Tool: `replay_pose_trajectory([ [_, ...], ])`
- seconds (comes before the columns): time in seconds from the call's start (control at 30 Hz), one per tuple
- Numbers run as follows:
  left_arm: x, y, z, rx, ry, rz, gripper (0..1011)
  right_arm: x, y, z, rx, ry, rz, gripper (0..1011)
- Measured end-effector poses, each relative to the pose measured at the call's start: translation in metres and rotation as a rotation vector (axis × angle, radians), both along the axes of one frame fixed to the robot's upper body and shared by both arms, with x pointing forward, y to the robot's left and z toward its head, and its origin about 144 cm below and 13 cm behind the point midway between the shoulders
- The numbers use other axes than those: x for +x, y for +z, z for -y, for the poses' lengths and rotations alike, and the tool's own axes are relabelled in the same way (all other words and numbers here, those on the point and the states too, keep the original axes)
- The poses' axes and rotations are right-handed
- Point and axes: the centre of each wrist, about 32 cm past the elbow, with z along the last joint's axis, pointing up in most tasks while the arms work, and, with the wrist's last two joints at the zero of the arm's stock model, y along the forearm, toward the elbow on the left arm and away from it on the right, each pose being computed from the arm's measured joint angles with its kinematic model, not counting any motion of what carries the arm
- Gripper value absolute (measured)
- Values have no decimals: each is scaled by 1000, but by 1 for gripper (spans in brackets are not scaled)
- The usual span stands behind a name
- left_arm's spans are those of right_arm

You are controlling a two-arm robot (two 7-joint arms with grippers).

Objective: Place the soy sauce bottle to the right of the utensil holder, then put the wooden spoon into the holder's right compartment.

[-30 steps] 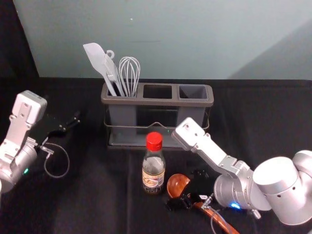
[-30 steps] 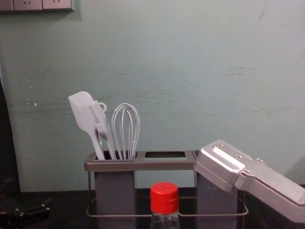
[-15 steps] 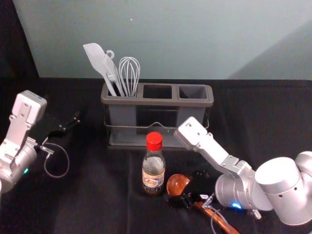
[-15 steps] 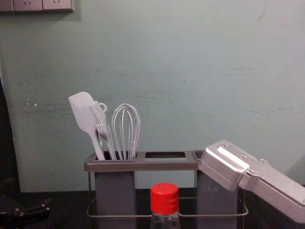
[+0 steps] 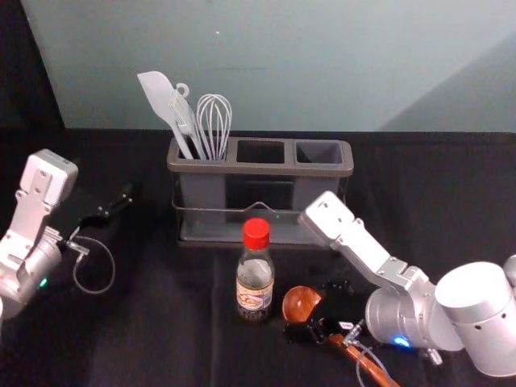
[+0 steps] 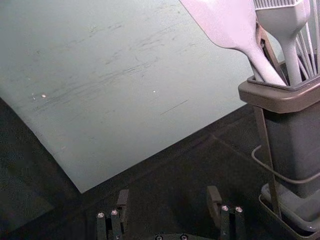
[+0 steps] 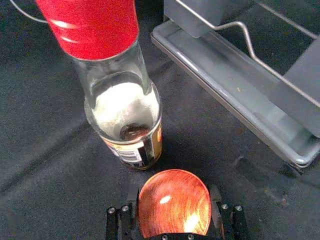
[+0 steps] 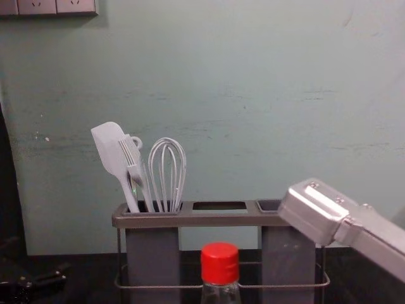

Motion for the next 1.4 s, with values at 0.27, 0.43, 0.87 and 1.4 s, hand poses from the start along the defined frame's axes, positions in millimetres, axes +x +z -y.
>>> replay_pose_trajectory([
  [0.27,0,0,0,0,0,0,1000,-11,4,12,11,-9,12,840],
  [0.43,0,0,0,0,0,0,1000,-18,6,22,21,-19,22,840],
  [0.87,0,0,0,0,0,0,1000,-49,14,65,142,-56,70,840],
  [1.4,0,0,0,0,0,0,1000,-80,13,92,233,-121,305,840],
])
